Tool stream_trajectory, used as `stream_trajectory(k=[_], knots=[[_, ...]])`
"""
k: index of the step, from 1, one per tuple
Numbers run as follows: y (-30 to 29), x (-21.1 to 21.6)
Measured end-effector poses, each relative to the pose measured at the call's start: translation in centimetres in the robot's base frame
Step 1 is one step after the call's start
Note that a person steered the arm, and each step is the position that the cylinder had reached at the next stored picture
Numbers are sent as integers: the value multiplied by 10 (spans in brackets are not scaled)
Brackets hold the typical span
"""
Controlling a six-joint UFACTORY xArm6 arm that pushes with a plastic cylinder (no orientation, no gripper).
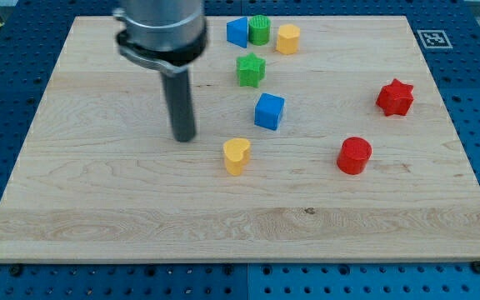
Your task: Point your arm at the green circle
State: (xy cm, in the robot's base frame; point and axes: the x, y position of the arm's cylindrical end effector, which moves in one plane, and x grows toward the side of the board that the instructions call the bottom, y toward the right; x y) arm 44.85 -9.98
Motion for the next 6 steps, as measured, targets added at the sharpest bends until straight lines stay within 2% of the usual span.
stream_trajectory(k=[1,3,4,5,6], knots=[[-18,-56],[-9,-213],[51,-248],[141,-250],[169,-249]])
